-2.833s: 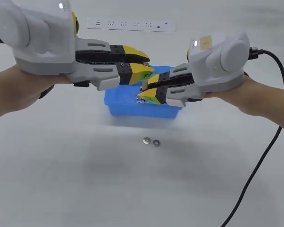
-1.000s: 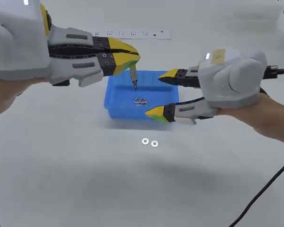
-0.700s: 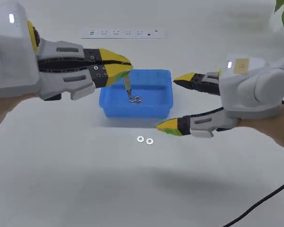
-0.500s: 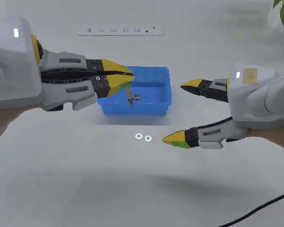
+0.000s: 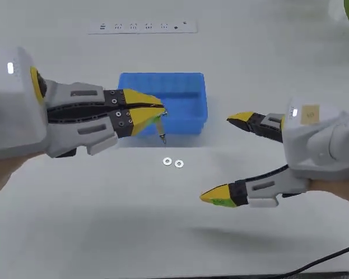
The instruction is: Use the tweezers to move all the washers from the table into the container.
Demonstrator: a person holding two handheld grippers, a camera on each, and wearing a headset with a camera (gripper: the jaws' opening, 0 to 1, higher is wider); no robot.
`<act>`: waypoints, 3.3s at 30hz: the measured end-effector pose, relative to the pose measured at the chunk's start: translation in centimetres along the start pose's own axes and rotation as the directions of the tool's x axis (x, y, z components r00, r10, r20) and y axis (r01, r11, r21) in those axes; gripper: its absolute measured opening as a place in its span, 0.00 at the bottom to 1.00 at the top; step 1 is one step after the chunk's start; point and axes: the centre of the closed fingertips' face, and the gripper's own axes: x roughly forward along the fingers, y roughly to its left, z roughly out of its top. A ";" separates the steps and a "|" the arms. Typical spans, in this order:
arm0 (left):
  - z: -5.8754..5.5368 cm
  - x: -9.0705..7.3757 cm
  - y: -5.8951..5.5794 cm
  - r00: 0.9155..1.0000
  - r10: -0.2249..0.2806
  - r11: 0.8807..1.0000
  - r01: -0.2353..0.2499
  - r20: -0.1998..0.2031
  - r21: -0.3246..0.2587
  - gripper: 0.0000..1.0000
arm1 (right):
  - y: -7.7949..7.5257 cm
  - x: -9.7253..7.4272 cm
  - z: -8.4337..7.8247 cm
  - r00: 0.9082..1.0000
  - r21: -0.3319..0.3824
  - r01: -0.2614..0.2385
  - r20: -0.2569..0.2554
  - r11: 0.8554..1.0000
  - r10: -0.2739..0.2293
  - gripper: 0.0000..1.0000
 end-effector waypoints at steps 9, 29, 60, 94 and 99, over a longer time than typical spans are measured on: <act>-1.7 0.9 -0.8 0.999 -0.052 0.998 0.051 -0.016 -0.036 0.04 | 0.0 0.5 -1.2 1.000 0.017 -0.008 -0.013 1.000 0.008 0.90; -2.8 1.7 -1.3 0.998 -0.056 0.996 0.054 -0.026 -0.074 0.04 | 1.1 1.2 -2.3 0.999 0.087 -0.032 -0.012 0.996 0.033 1.00; -3.7 1.5 -1.3 0.995 -0.085 0.991 0.080 -0.046 -0.107 0.04 | 2.6 2.4 -1.5 0.996 0.122 -0.088 0.008 0.989 0.088 0.99; -4.3 1.3 -1.1 0.983 -0.149 0.974 0.128 -0.105 -0.185 0.04 | 2.9 8.2 2.9 0.925 -0.092 -0.381 -0.037 0.920 0.379 0.13; -4.3 1.4 -1.2 0.982 -0.153 0.975 0.131 -0.113 -0.180 0.04 | 3.1 8.3 2.8 0.918 -0.129 -0.397 -0.056 0.909 0.393 0.12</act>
